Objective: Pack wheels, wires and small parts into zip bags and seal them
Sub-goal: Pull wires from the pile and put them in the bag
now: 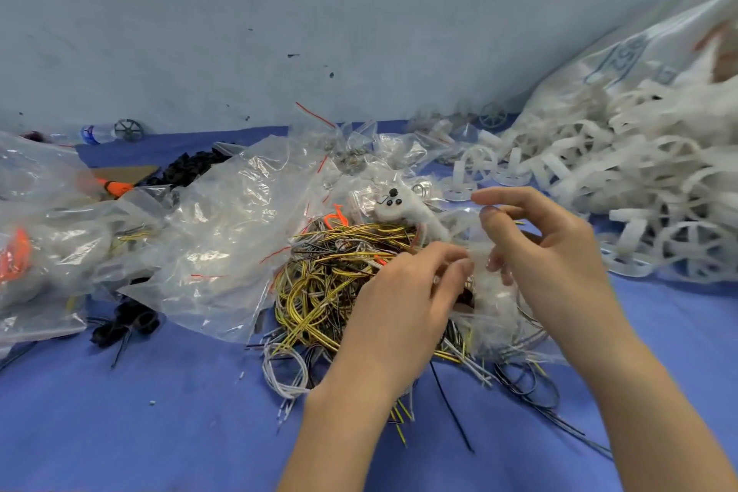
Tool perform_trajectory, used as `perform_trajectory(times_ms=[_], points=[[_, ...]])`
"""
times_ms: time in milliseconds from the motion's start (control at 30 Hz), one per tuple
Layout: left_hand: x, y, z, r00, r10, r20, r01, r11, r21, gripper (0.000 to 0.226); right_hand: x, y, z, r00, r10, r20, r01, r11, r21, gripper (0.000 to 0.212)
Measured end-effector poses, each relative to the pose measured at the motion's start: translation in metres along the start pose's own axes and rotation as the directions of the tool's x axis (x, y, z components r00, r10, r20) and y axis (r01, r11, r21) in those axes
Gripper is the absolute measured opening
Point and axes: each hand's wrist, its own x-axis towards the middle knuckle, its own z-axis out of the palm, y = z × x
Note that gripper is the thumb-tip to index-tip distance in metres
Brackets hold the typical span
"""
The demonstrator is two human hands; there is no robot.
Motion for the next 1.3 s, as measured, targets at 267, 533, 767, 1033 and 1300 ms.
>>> perform_trajectory(times_ms=[267, 533, 767, 1033, 1300], points=[[-0.003, -0.007, -0.013, 0.97, 0.031, -0.241, -0.039, 0.999, -0.027, 0.031, -0.001, -0.003, -0.007, 1.0, 0.01, 0.016, -0.011, 0.998, 0.055, 0.018], [-0.001, -0.026, -0.014, 0.999, -0.029, 0.028, 0.025, 0.987, 0.161, 0.067, -0.014, -0.006, 0.001, 0.983, -0.023, 0.181, 0.008, 0.997, 0.081, 0.023], [0.004, -0.037, -0.007, 0.999, 0.012, -0.044, -0.005, 0.987, 0.163, 0.031, -0.074, 0.021, 0.004, 0.961, -0.114, 0.25, 0.197, 0.921, -0.336, 0.069], [0.008, -0.037, -0.005, 0.996, 0.02, -0.089, -0.006, 0.988, 0.156, 0.022, -0.076, 0.034, 0.0, 0.924, -0.364, 0.119, 0.37, 0.762, -0.531, 0.026], [0.056, 0.024, -0.059, 0.906, 0.108, -0.409, -0.172, 0.977, -0.124, 0.013, 0.011, -0.05, -0.022, 0.784, -0.499, -0.369, 0.421, 0.865, -0.275, 0.013]])
